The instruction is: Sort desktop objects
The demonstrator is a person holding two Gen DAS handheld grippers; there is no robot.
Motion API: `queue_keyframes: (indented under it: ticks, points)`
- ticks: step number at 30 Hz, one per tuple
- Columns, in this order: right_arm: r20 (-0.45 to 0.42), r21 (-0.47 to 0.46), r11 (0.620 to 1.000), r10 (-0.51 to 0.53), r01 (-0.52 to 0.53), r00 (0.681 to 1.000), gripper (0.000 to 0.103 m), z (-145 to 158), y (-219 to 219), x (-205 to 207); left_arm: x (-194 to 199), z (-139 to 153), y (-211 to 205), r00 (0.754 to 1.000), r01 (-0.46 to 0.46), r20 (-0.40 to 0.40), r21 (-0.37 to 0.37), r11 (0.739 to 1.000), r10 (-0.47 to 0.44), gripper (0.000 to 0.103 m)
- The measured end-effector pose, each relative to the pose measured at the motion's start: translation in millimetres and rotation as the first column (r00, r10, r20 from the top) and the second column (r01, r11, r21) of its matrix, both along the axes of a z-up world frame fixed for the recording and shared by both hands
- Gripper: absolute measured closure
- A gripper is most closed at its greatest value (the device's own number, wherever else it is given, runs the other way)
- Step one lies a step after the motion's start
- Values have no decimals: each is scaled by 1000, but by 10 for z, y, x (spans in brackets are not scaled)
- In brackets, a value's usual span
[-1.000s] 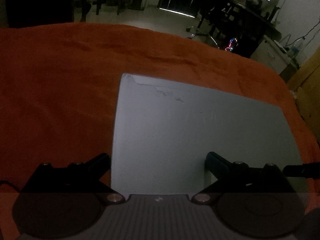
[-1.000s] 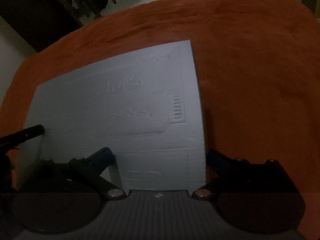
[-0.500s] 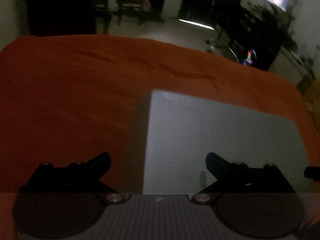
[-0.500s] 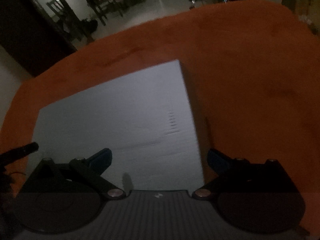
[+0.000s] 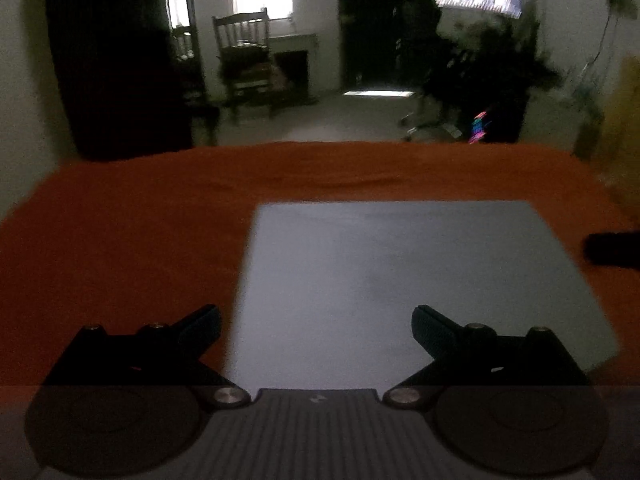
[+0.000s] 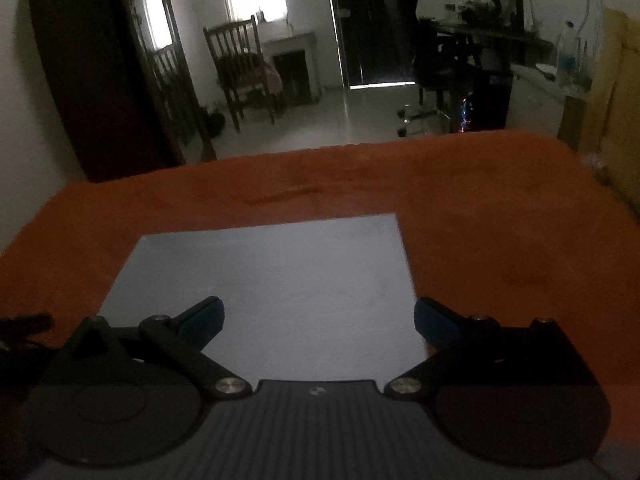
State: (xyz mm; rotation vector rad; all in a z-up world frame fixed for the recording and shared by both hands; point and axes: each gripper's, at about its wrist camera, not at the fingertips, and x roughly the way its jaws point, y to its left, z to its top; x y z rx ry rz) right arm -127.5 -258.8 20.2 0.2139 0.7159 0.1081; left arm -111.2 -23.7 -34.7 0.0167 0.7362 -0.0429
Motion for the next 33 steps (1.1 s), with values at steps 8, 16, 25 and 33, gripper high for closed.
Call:
queue_keyframes:
  ticks: [8, 16, 25, 33]
  points:
    - [-54, -12, 999, -32, 32, 998, 0, -469, -76, 25, 29, -307, -108, 999, -4, -51, 78, 997, 8, 0]
    - [-91, -77, 997, 14, -21, 996, 0, -613, 168, 22, 27, -341, -57, 997, -23, -70, 62, 998, 27, 0]
    - [-99, -117, 993, 8, -20, 995, 0, -663, 242, 27, 4, -386, -57, 997, -19, -69, 60, 998, 23, 0]
    - [-99, -135, 991, 10, -24, 995, 0, -707, 276, 29, 23, -407, -41, 997, -18, -69, 59, 998, 22, 0]
